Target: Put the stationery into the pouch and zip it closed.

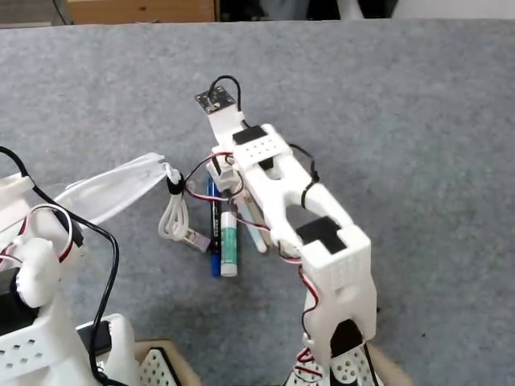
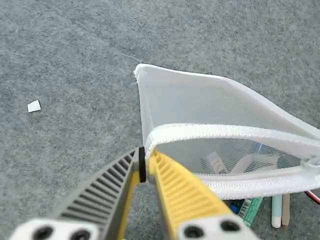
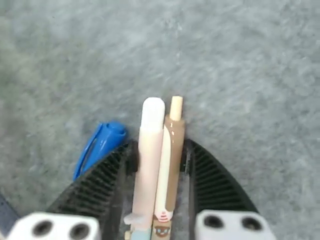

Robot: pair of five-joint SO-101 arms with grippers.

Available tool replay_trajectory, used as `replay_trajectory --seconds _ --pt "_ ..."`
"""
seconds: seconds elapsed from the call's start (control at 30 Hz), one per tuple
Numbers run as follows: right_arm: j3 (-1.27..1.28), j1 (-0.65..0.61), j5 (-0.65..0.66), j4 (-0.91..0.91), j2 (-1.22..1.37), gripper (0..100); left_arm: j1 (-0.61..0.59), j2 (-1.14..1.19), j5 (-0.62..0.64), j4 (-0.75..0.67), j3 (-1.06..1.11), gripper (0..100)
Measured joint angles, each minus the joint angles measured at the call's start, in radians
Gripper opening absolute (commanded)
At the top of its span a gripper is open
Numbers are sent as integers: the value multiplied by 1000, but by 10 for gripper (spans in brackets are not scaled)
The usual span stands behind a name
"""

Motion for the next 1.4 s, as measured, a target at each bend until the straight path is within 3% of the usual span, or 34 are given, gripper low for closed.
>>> replay_trajectory --seconds 0.2,0.33,0.6,1.0,1.23,1.4 --pt "-77 2 0 94 31 126 0 0 0 0 0 28" --pt "-126 8 2 167 34 38 0 0 0 0 0 28" --pt "-235 40 3 334 40 13 0 0 0 0 0 28" --pt "-244 40 3 370 41 20 0 0 0 0 0 28" --pt "-238 40 3 379 41 176 0 0 0 0 0 28" --pt "-196 40 3 379 41 190 0 0 0 0 0 28"
